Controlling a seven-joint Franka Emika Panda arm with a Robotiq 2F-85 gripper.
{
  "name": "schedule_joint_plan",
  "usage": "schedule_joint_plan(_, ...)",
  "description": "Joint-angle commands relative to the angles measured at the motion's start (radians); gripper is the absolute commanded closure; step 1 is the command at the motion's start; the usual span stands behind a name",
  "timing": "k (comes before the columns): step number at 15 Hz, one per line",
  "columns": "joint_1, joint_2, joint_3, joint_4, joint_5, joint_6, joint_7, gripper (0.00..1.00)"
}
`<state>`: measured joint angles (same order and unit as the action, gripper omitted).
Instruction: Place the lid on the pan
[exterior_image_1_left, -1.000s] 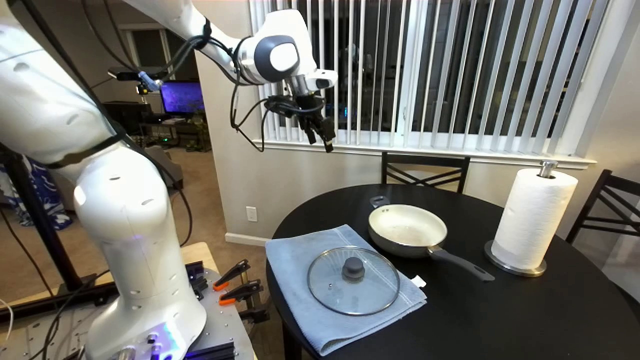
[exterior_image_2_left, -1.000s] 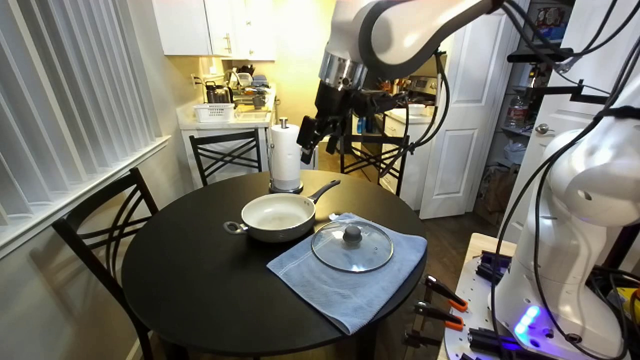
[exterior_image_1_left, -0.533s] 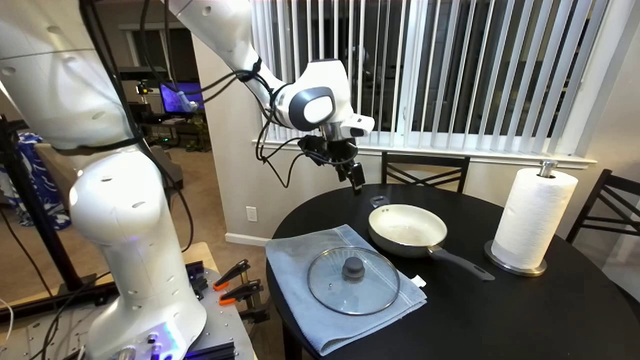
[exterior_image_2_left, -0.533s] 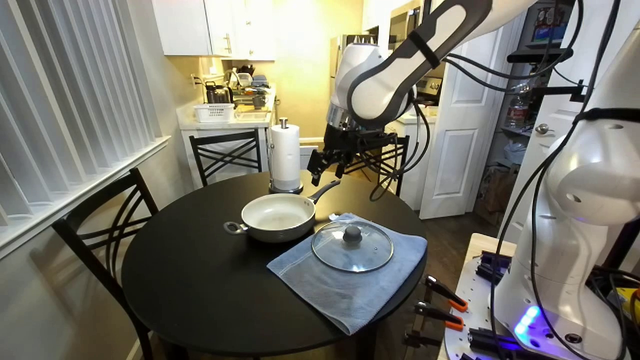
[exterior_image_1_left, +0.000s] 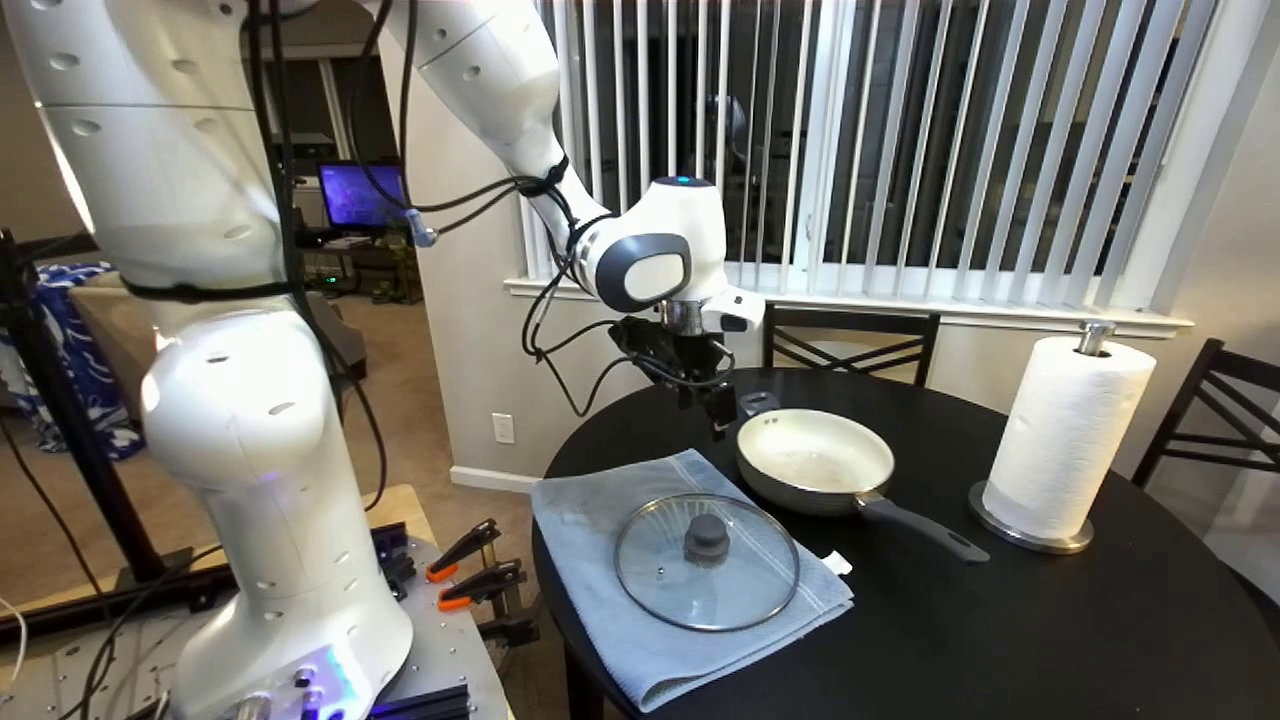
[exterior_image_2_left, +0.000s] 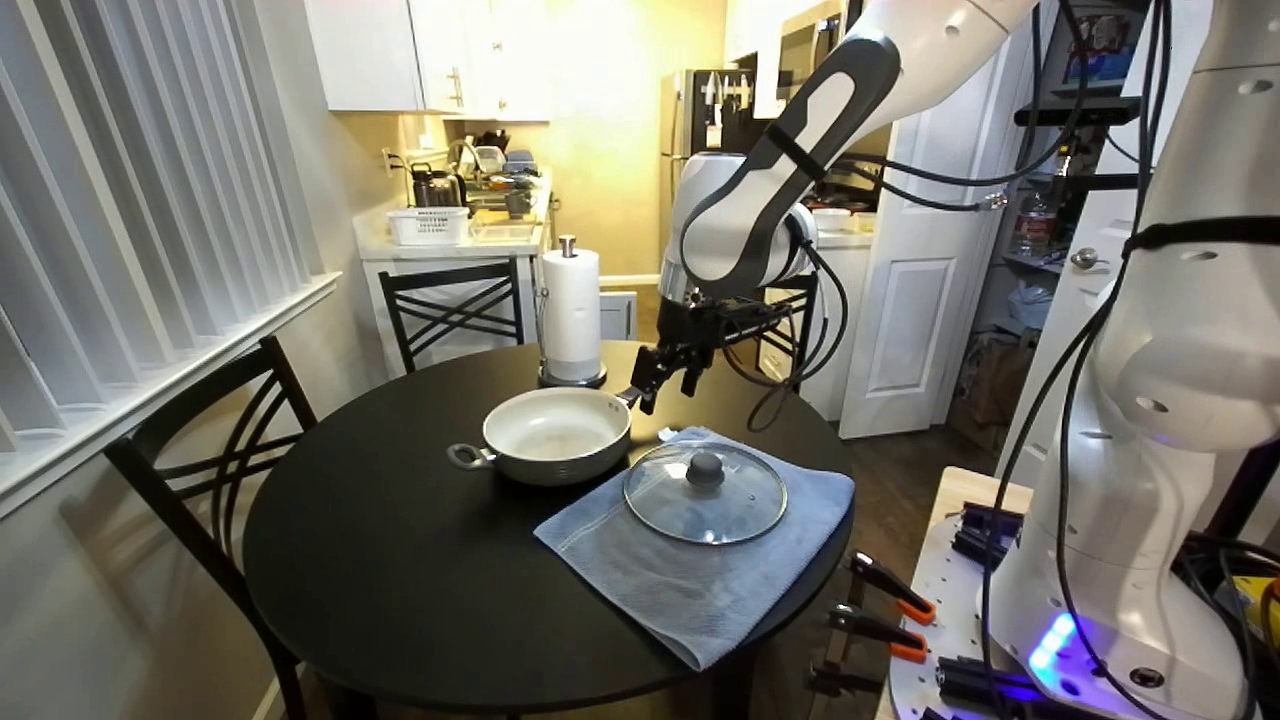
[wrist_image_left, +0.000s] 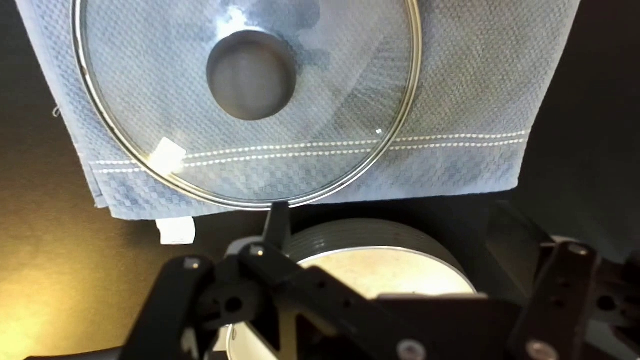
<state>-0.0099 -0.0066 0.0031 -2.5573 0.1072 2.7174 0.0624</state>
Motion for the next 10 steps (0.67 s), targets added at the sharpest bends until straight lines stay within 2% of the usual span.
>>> schedule_joint_plan(1,0.003,0.002,-0.003,0.003,-0.002,-0.003,0.003,0.00)
schedule_joint_plan(10,-0.011,0.035,-0.020,0.003,-0.009,0.002,0.004,0.00)
